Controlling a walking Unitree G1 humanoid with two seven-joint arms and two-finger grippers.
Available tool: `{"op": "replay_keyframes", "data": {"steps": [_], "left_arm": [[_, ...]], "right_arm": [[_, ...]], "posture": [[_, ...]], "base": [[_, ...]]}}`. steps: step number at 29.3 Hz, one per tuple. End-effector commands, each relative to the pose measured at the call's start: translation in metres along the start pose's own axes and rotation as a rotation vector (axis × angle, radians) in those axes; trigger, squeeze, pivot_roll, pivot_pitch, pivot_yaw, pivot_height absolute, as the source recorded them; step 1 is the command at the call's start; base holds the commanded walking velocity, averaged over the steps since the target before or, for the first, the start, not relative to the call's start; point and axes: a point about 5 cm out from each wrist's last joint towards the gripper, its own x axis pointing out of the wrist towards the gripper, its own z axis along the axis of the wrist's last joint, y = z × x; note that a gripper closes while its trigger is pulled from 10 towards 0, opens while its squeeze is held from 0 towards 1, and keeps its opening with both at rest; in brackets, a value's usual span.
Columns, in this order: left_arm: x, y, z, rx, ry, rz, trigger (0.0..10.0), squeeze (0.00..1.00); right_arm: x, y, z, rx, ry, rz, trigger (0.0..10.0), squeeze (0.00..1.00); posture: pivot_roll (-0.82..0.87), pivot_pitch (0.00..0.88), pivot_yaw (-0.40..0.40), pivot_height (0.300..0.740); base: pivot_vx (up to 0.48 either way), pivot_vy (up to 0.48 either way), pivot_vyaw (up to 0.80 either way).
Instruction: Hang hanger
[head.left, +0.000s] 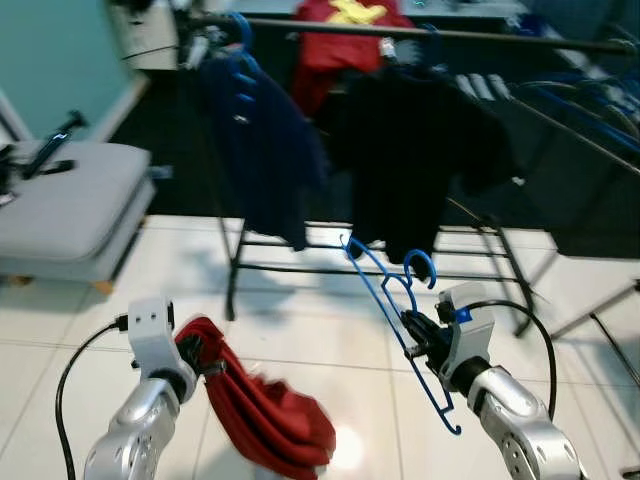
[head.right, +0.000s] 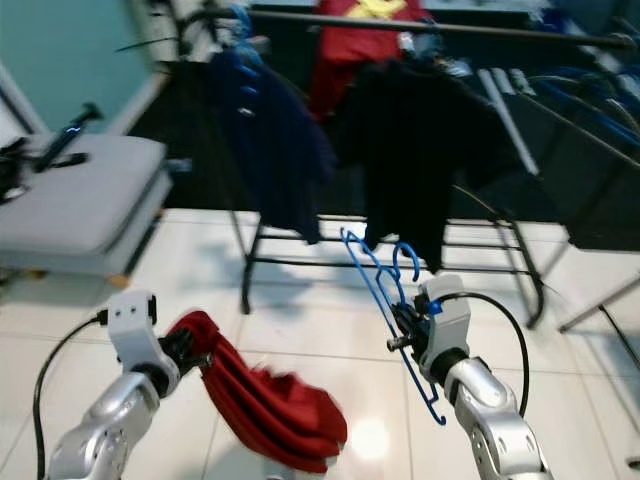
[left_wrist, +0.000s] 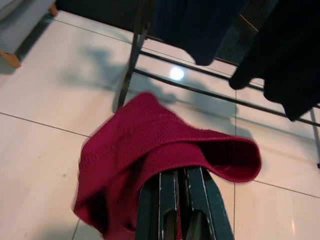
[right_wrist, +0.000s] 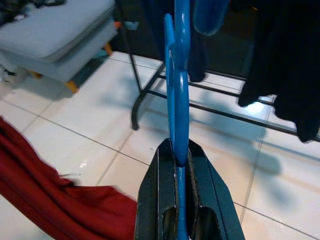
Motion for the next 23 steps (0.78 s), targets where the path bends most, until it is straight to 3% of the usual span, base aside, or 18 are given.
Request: {"op": "replay_keyframes", "data": {"steps": [1,11,12,13,15,18,23], "left_arm": [[-0.001,0.000,-0.001,0.003,0.000,-0.005,10.0,0.00],[-0.012,-0.003,0.002,-0.005,0.018,-0.001,10.0,0.00],[-0.023,-0.011,-0.008,-0.065,-0.003,-0.001,10.0,0.00],[-0.023,-0.011,-0.008,-0.065,-0.003,-0.001,10.0,0.00],[-0.034,-0.026,-0.010,-0.040,-0.074,-0.083,10.0,0.00],[-0.035,-0.036,0.002,0.001,-0.140,-0.156,10.0,0.00],[-0.046,-0.017,-0.020,0.091,-0.078,-0.029,10.0,0.00]], "right_arm": [[-0.003,-0.003,-0.004,0.010,0.000,-0.020,10.0,0.00],[-0.003,-0.002,-0.005,0.013,-0.013,-0.044,10.0,0.00],[-0.014,0.010,-0.007,0.002,-0.027,-0.069,10.0,0.00],[-0.014,0.010,-0.007,0.002,-0.027,-0.069,10.0,0.00],[-0.029,0.015,-0.007,0.045,-0.079,-0.153,10.0,0.00],[-0.032,0.004,0.000,0.108,-0.139,-0.228,10.0,0.00],[-0.036,0.024,-0.004,0.050,-0.108,-0.190,10.0,0.00]], "posture": [[0.00,0.156,0.005,0.740],[0.00,0.156,0.005,0.740],[0.00,0.116,-0.046,0.740],[0.00,0.116,-0.046,0.740],[-0.01,0.096,-0.037,0.740],[0.00,0.091,-0.037,0.740],[0.04,0.127,-0.073,0.740]], "base": [[0.000,0.000,0.80],[0.000,0.000,0.80],[0.000,0.000,0.80],[0.000,0.000,0.80],[0.000,0.000,0.80],[0.000,0.000,0.43],[0.000,0.000,0.59]]}}
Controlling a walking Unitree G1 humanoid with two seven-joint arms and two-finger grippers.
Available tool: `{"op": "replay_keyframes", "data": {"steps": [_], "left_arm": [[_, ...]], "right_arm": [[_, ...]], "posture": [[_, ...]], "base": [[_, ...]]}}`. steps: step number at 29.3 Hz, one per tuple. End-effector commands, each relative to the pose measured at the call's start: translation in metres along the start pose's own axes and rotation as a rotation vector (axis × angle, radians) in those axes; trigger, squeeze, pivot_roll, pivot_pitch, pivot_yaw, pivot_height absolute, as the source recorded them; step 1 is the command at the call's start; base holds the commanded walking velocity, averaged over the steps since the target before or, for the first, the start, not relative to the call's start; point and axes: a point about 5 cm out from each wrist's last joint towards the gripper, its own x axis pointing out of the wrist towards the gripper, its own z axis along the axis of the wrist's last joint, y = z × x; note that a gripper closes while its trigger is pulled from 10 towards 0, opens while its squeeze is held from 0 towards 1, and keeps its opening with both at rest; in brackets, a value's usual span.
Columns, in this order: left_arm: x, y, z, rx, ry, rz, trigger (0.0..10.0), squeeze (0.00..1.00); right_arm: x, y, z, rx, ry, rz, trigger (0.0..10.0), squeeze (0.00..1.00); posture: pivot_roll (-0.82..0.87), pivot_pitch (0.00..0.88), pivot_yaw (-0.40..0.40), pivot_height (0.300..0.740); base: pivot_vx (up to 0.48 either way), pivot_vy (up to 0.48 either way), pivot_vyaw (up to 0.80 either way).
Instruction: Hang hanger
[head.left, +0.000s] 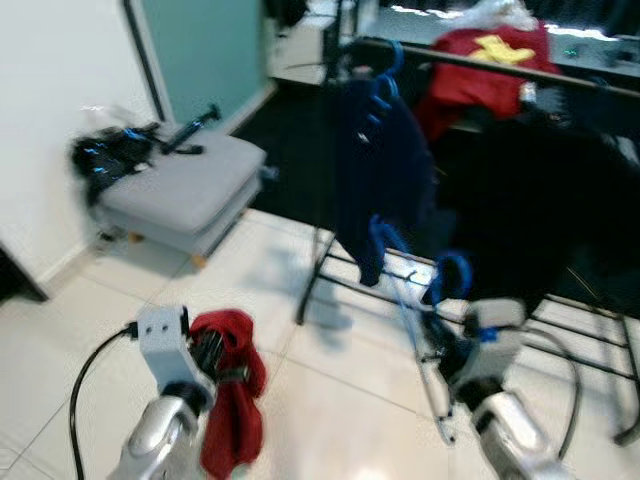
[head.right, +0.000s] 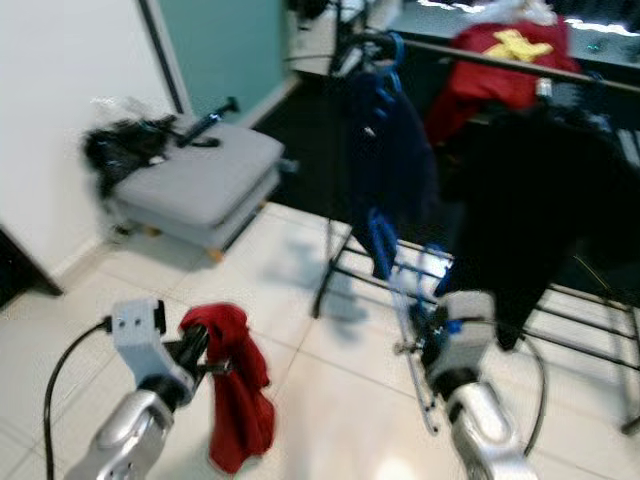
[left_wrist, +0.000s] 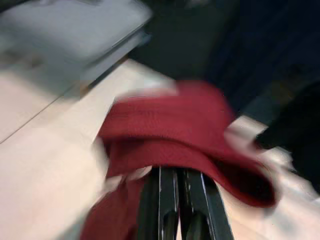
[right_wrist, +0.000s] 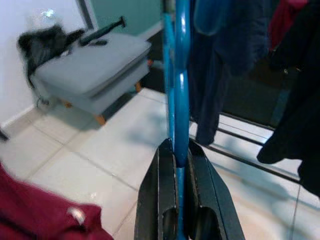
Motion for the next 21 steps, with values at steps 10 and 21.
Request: {"op": "replay_keyframes", "data": {"steps": [10,21], "left_arm": [[-0.0085,0.0045,-0.0113,0.050,0.058,0.038,10.0,0.00],[-0.0109,0.0033,-0.0122,0.061,0.042,0.041,10.0,0.00]], "right_arm": [[-0.0038,0.0111,-0.0033,-0.030,0.021,0.022,10.0,0.00],[-0.0067,0.0130,-0.0021,-0.032,0.022,0.007,10.0,0.00]], "posture": [[0.04,0.127,-0.073,0.740],[0.04,0.127,-0.073,0.740]], "base": [[0.000,0.000,0.74],[0.000,0.000,0.74]]}}
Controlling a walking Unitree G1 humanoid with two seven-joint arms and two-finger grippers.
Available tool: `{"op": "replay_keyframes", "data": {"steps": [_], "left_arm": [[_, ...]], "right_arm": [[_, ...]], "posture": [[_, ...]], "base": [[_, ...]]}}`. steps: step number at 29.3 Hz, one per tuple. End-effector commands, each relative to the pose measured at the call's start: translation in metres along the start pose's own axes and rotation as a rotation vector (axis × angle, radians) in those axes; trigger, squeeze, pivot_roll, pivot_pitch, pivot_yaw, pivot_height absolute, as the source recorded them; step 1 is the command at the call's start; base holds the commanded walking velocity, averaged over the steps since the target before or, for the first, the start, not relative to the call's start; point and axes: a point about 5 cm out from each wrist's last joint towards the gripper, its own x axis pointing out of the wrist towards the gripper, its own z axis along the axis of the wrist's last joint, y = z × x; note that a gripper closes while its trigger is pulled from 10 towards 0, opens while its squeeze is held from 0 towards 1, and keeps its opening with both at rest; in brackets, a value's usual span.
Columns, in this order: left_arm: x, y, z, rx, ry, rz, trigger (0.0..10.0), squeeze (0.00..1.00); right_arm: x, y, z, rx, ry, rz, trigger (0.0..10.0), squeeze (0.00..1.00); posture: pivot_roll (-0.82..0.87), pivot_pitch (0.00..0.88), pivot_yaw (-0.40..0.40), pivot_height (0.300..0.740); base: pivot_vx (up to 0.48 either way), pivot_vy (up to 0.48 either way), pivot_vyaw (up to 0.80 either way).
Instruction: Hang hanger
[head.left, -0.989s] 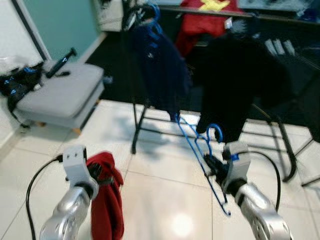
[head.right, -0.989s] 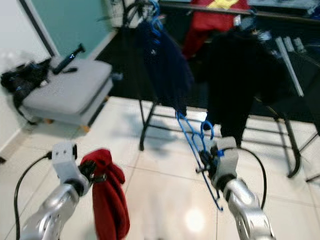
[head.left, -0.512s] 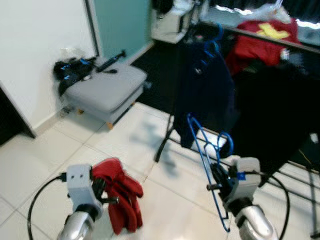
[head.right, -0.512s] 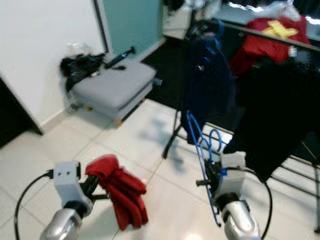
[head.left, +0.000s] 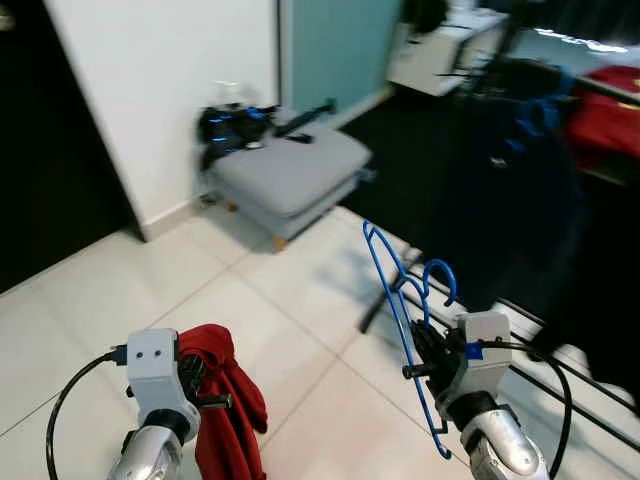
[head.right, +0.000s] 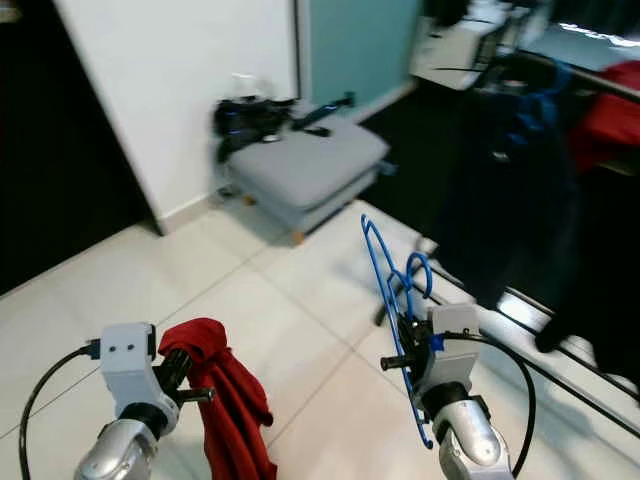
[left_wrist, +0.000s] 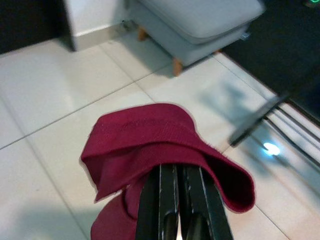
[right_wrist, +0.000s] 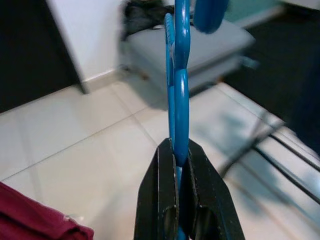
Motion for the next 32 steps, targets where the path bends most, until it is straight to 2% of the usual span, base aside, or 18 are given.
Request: {"op": "replay_keyframes", "data": {"steps": [1,14,16,18,21,23,32], "left_arm": [[0.000,-0.002,0.003,0.007,-0.020,-0.005,10.0,0.00],[0.000,-0.002,0.003,0.008,-0.020,-0.004,10.0,0.00],[-0.004,-0.026,0.009,0.055,-0.022,-0.121,10.0,0.00],[-0.005,-0.036,0.012,0.083,-0.022,-0.170,10.0,0.00],[-0.005,-0.036,0.012,0.086,-0.022,-0.171,10.0,0.00],[0.003,-0.036,0.017,0.058,-0.043,-0.216,10.0,0.00],[0.001,-0.035,0.018,0.050,-0.030,-0.228,10.0,0.00]], "right_arm": [[-0.004,-0.003,-0.004,-0.006,0.023,-0.020,10.0,0.00],[-0.005,-0.003,-0.004,-0.007,0.026,-0.022,10.0,0.00],[-0.021,0.005,-0.004,-0.007,0.039,-0.011,10.0,0.00],[-0.027,0.008,-0.004,0.000,0.040,-0.006,10.0,0.00],[-0.027,0.008,-0.004,0.001,0.039,-0.006,10.0,0.00],[-0.026,0.012,-0.004,0.054,0.024,-0.007,10.0,0.00],[-0.030,0.015,-0.003,0.076,0.029,-0.010,10.0,0.00]], "posture": [[0.04,0.127,-0.073,0.740],[0.04,0.127,-0.073,0.740],[0.04,0.160,-0.072,0.740],[0.04,0.160,-0.072,0.740],[0.04,0.160,-0.072,0.740],[0.04,0.172,-0.043,0.740],[0.04,0.176,-0.029,0.740]], "base": [[0.000,0.000,0.74],[0.000,0.000,0.74],[0.000,0.000,0.75],[0.000,0.000,0.74],[0.000,0.000,0.74],[0.000,0.000,0.74],[0.000,0.000,0.74]]}}
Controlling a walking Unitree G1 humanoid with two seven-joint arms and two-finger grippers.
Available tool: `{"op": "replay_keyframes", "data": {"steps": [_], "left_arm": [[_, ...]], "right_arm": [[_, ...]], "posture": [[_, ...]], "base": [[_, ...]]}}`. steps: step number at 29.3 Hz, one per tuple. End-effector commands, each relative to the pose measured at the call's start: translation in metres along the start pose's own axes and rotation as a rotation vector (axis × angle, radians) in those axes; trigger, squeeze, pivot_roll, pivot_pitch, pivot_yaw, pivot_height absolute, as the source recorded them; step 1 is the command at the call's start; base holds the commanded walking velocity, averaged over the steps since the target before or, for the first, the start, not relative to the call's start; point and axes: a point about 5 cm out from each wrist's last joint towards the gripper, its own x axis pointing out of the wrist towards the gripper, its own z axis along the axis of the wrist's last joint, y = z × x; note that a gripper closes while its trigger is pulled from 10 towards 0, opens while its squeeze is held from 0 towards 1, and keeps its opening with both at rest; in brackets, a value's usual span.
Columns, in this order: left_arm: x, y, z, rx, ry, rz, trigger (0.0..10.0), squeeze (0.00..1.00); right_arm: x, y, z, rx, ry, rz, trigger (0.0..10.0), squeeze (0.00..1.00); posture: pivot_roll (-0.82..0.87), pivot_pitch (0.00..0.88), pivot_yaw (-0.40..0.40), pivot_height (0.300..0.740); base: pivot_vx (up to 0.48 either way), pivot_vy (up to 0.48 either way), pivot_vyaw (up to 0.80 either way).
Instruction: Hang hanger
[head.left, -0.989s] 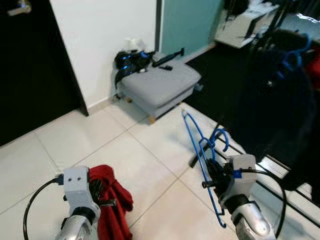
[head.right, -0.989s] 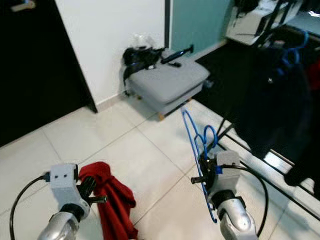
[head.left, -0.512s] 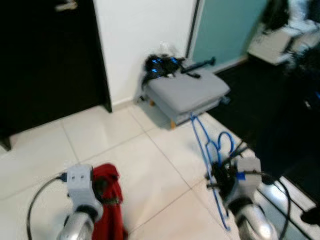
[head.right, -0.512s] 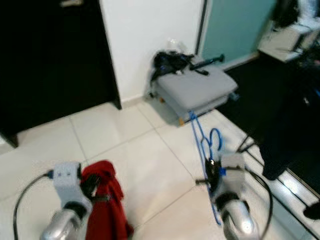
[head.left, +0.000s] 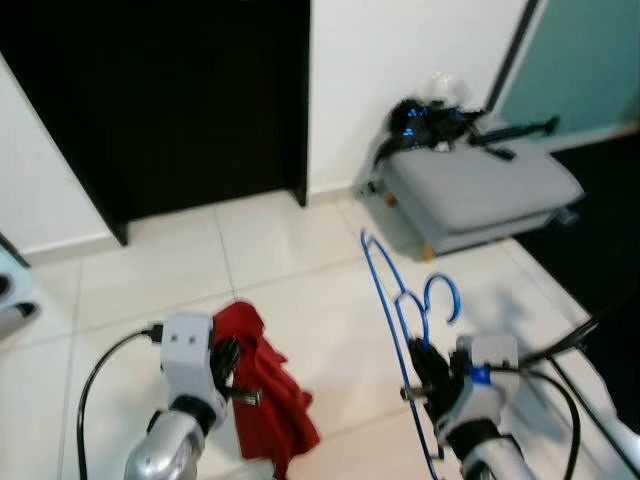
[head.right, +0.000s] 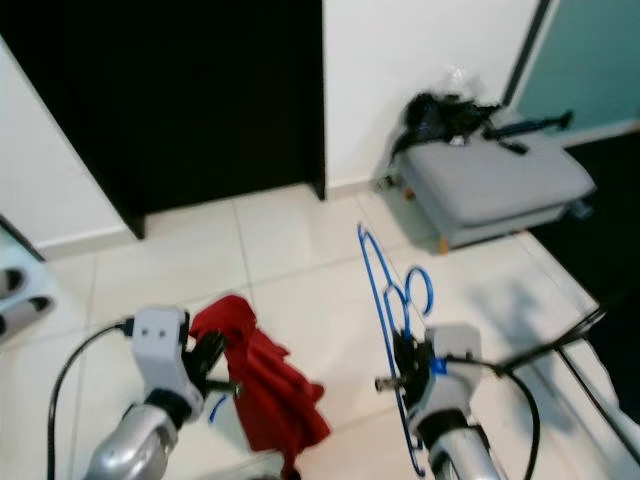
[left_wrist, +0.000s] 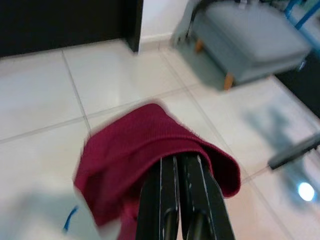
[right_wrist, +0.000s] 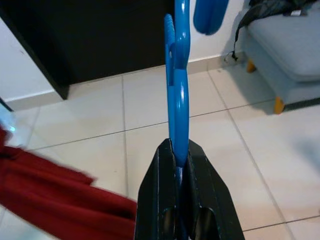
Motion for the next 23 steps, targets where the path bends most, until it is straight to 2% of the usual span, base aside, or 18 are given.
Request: {"op": "replay_keyframes", "data": {"steps": [1,23], "left_arm": [[-0.0025,0.0018,0.0000,-0.002,0.005,0.004,10.0,0.00],[-0.0087,0.0020,0.0034,0.011,0.013,0.001,10.0,0.00]], "right_arm": [[-0.0003,0.0026,0.0016,0.013,-0.001,0.008,10.0,0.00],[-0.0079,0.0060,0.0046,0.021,0.010,0.018,10.0,0.00]], "posture": [[0.04,0.176,-0.029,0.740],[0.03,0.221,-0.032,0.740]], "base": [[0.000,0.000,0.74],[0.000,0.000,0.74]]}}
